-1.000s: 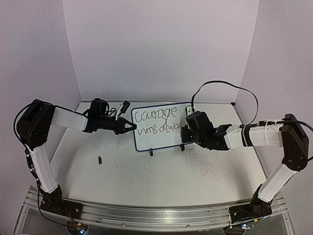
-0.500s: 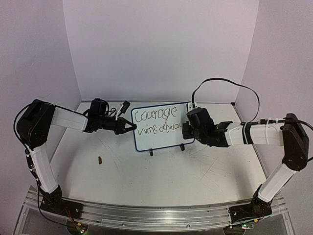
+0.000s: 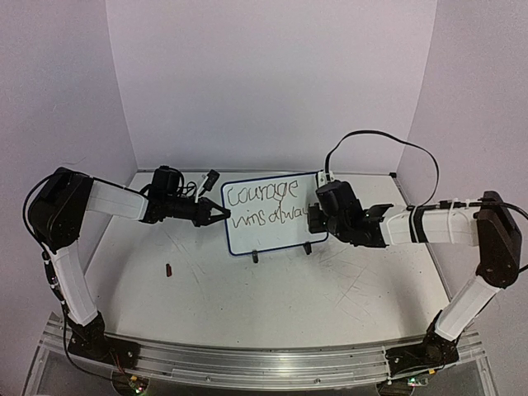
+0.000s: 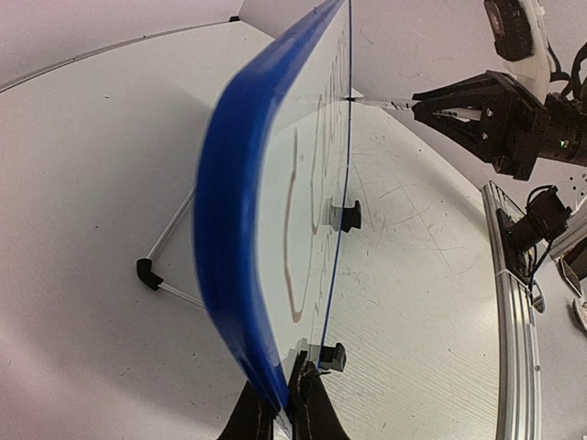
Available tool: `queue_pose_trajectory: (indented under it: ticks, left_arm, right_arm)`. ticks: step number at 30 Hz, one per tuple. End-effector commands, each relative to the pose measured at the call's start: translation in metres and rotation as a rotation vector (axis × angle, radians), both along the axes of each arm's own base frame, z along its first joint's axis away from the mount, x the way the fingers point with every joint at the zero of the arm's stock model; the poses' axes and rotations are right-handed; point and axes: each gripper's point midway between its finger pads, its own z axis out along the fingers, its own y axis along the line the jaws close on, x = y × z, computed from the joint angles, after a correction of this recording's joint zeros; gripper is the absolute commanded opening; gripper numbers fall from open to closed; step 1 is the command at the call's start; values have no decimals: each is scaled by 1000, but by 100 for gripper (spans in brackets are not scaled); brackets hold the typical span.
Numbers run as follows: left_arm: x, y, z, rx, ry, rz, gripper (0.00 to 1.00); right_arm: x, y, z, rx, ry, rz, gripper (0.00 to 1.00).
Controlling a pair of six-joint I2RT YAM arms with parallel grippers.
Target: Write a sentence on the whiteboard
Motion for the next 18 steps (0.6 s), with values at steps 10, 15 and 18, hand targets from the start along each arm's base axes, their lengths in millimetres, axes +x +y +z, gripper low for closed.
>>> queue_pose_trajectory:
  ticks: [10, 15, 18]
  left_arm:
    - [28, 18, -16, 129, -85, 124, 0]
    - [27, 18, -16, 128, -84, 122, 0]
    - [27, 18, -15, 126, -83, 121, 0]
  right_arm:
    - [-21, 1, -26, 34, 59, 1, 0]
    - [-27, 3, -40, 30, 89, 4, 0]
    - [-30, 8, -45, 26, 99, 13, 0]
